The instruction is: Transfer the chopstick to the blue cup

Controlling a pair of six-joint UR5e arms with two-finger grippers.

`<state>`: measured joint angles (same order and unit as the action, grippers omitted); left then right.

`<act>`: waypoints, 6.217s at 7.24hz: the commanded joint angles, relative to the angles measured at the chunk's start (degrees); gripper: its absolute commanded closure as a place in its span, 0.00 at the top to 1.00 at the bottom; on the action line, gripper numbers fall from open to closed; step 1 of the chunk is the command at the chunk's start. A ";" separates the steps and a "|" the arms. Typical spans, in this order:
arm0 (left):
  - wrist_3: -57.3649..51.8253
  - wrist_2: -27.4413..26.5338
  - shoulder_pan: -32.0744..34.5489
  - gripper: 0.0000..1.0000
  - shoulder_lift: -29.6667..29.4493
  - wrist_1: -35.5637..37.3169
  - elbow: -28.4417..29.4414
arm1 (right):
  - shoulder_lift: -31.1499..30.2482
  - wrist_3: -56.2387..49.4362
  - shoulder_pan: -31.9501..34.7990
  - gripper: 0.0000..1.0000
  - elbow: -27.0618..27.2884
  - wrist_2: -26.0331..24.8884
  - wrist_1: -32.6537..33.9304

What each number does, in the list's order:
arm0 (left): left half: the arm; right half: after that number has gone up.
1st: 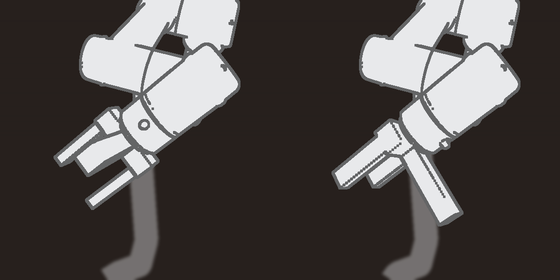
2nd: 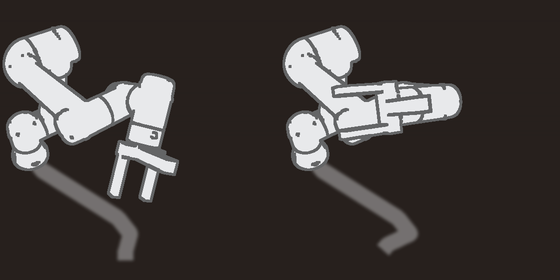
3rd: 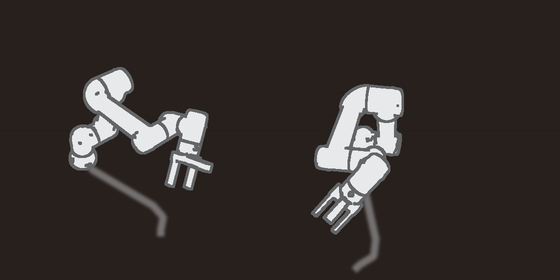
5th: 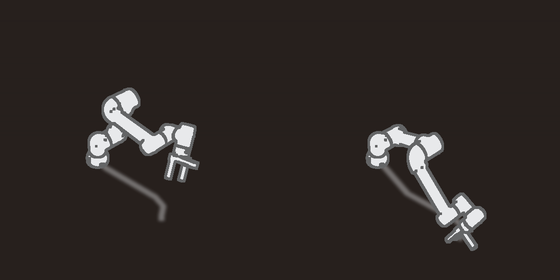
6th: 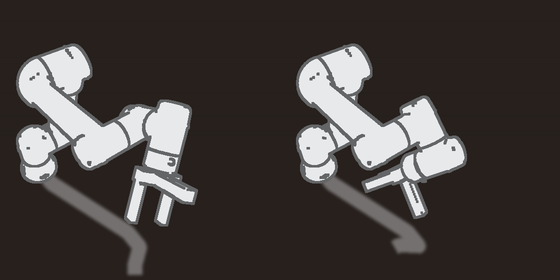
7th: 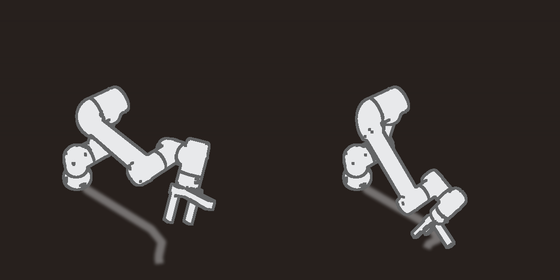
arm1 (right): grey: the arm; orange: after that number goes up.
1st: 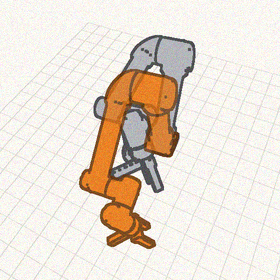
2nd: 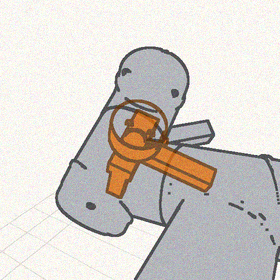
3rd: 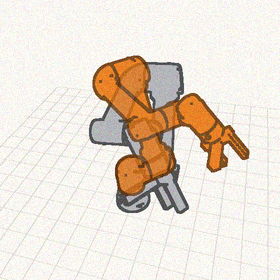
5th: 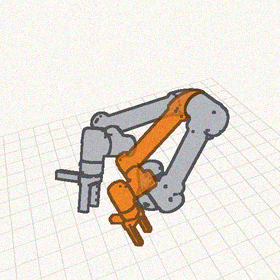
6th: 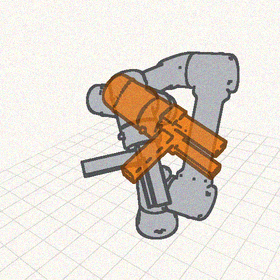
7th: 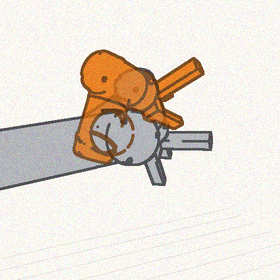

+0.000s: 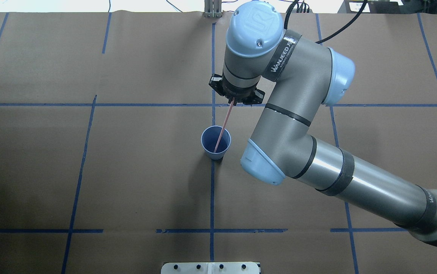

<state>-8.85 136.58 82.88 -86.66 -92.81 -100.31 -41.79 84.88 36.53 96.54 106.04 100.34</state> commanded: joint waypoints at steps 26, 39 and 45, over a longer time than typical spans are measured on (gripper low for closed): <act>3.07 -7.24 7.29 1.00 0.35 5.77 4.17 | -49.94 -95.87 49.69 1.00 -1.44 26.14 -2.87; 5.51 -4.04 6.86 1.00 0.96 5.36 4.07 | -51.72 -92.62 49.69 1.00 -1.44 26.49 -6.21; 5.51 -4.04 6.86 1.00 0.96 5.27 3.90 | -51.64 -92.62 49.69 1.00 -1.35 26.49 -6.21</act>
<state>-3.34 132.54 89.74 -85.69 -87.54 -96.41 -93.43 -7.73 86.22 95.17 132.54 94.13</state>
